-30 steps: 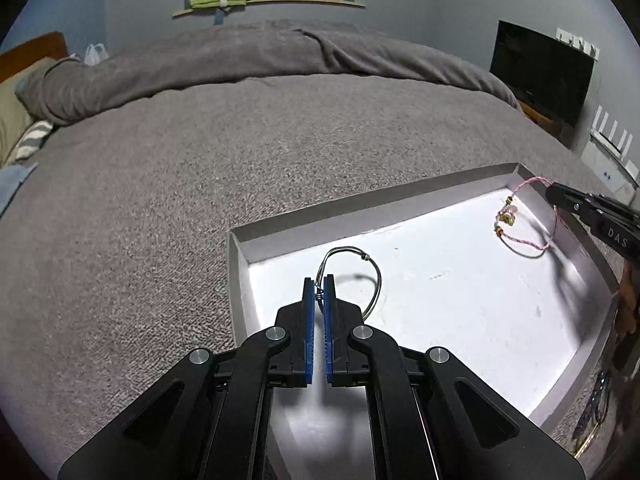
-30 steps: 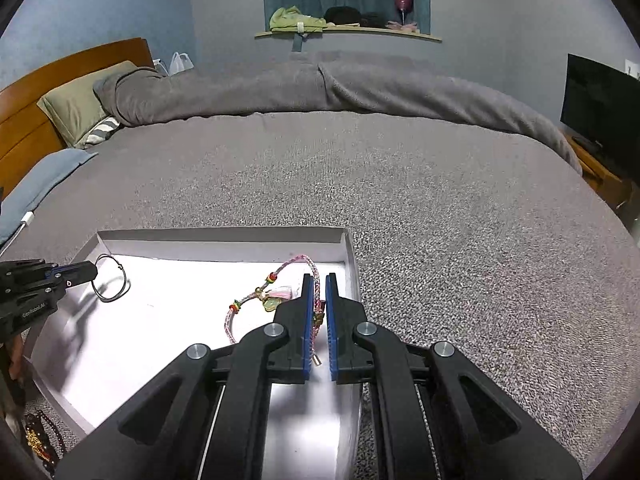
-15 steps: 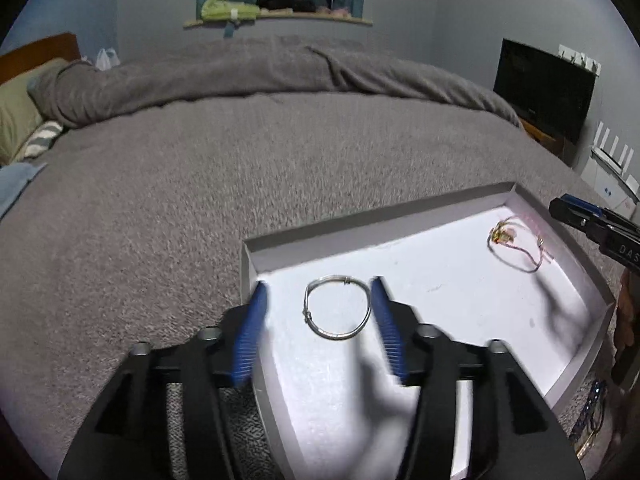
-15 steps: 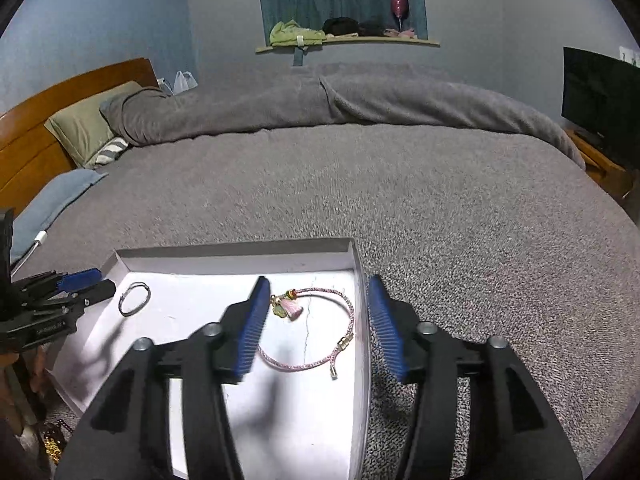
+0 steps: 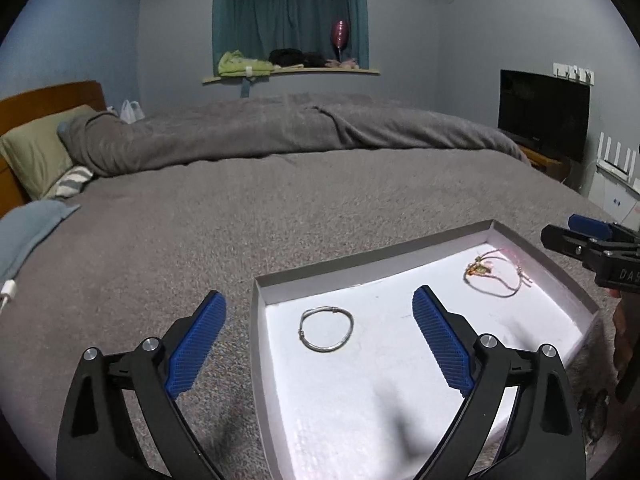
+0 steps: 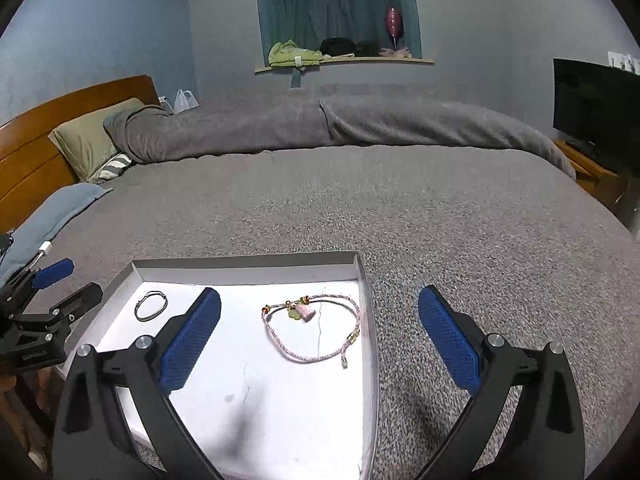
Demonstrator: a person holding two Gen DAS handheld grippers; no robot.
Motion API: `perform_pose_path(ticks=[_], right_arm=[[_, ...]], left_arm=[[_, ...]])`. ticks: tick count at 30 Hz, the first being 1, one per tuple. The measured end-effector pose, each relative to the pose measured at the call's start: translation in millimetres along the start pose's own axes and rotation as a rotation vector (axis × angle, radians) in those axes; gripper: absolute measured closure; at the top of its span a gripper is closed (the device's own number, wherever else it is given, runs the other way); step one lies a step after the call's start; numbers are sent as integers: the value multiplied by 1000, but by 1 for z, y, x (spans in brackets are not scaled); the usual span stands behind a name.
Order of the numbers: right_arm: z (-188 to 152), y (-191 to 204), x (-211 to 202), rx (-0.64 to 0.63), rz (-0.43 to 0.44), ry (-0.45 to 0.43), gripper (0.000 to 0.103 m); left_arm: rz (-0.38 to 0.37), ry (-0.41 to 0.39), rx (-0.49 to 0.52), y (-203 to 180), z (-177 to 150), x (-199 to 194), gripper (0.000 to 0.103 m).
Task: Organize jewelry
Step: 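Move both tools back over the remaining jewelry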
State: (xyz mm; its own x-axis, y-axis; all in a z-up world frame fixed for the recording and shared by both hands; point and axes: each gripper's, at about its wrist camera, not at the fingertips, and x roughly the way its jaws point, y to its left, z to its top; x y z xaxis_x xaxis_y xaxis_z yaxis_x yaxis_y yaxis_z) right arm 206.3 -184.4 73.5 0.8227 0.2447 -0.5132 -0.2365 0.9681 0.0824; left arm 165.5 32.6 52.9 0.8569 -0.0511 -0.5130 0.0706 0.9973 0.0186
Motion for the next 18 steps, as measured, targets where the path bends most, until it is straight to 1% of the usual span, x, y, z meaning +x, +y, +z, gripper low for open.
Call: perform_pose_path(ticks=[7,12,18], right_arm=[[-13,11,-24,-14,-13,-21,5],[-24,17,-36,-20,-19,-31,5],[-46,21,-52,-22,-17,-26,5]], left_arm=[[5,-19,-18,5,-9,-22,8],[10,-50,-48,15,-20,-45,8],[-5,-42,-88,25,-40,-64,7]])
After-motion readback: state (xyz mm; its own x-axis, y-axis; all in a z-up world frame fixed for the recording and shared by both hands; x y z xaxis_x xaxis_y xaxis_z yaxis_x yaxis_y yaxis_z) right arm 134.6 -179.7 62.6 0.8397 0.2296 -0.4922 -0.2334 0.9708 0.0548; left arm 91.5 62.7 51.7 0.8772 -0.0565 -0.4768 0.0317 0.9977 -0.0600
